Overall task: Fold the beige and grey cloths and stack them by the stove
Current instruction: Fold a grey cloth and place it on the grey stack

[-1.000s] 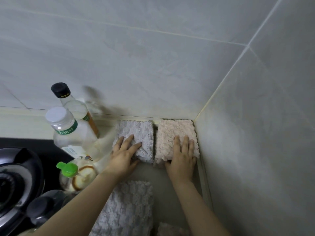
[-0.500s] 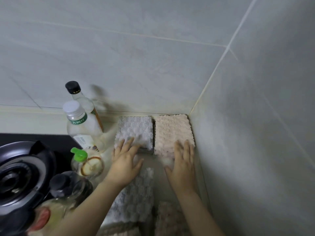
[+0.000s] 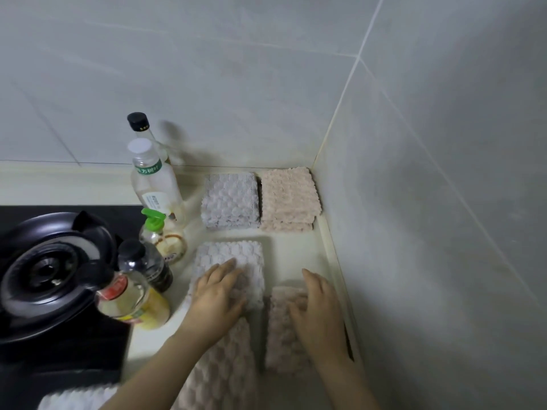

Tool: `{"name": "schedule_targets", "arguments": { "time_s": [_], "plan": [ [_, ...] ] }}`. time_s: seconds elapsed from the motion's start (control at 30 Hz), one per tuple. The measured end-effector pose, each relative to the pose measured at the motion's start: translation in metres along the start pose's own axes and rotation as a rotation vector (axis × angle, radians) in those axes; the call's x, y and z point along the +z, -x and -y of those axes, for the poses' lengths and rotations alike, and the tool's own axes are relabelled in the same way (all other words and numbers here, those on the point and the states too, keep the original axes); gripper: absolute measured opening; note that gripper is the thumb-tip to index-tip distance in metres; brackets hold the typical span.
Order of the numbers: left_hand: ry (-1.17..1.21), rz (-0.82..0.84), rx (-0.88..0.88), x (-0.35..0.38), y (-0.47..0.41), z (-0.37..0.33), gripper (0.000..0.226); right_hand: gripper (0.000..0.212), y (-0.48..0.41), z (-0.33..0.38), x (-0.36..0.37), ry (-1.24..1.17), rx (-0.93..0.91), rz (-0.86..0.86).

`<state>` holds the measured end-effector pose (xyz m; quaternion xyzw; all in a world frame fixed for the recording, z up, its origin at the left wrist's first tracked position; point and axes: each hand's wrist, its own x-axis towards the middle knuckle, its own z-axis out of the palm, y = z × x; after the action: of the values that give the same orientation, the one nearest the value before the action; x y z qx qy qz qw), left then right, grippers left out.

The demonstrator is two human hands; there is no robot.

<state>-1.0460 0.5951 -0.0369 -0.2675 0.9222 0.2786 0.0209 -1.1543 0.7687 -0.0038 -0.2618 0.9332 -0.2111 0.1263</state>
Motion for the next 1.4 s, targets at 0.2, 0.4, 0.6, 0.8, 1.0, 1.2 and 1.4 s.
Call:
{"name": "schedule_targets", "arguments": {
  "time_s": [0.2, 0.4, 0.6, 0.8, 1.0, 1.2, 1.4],
  "plan": [
    [-0.103, 0.080, -0.088, 0.013, 0.014, 0.000, 0.054, 0.059, 0.034, -0.007, 0.005, 0.046, 0.037, 0.040],
    [-0.069, 0.159, -0.124, 0.022, 0.019, -0.001, 0.053, 0.079, 0.065, -0.013, 0.008, 0.132, 0.168, 0.078],
    [-0.032, 0.195, -0.132, 0.026, 0.019, 0.002, 0.052, 0.089, 0.079, -0.021, 0.025, 0.110, 0.199, 0.150],
    [0.017, 0.258, -0.143, 0.030, 0.015, 0.008, 0.056, 0.087, 0.073, -0.025, 0.043, 0.043, 0.172, 0.095],
    [0.066, 0.226, -0.111, 0.028, 0.012, 0.008, 0.055, 0.086, 0.056, -0.024, 0.045, 0.012, 0.160, 0.073],
    [0.086, 0.204, -0.119, 0.027, 0.004, 0.008, 0.055, 0.086, 0.026, -0.023, 0.041, 0.005, 0.166, 0.086],
    [0.112, 0.186, -0.144, 0.021, -0.016, 0.006, 0.054, 0.085, -0.011, -0.020, 0.044, -0.003, 0.144, 0.077]
  ]
}}
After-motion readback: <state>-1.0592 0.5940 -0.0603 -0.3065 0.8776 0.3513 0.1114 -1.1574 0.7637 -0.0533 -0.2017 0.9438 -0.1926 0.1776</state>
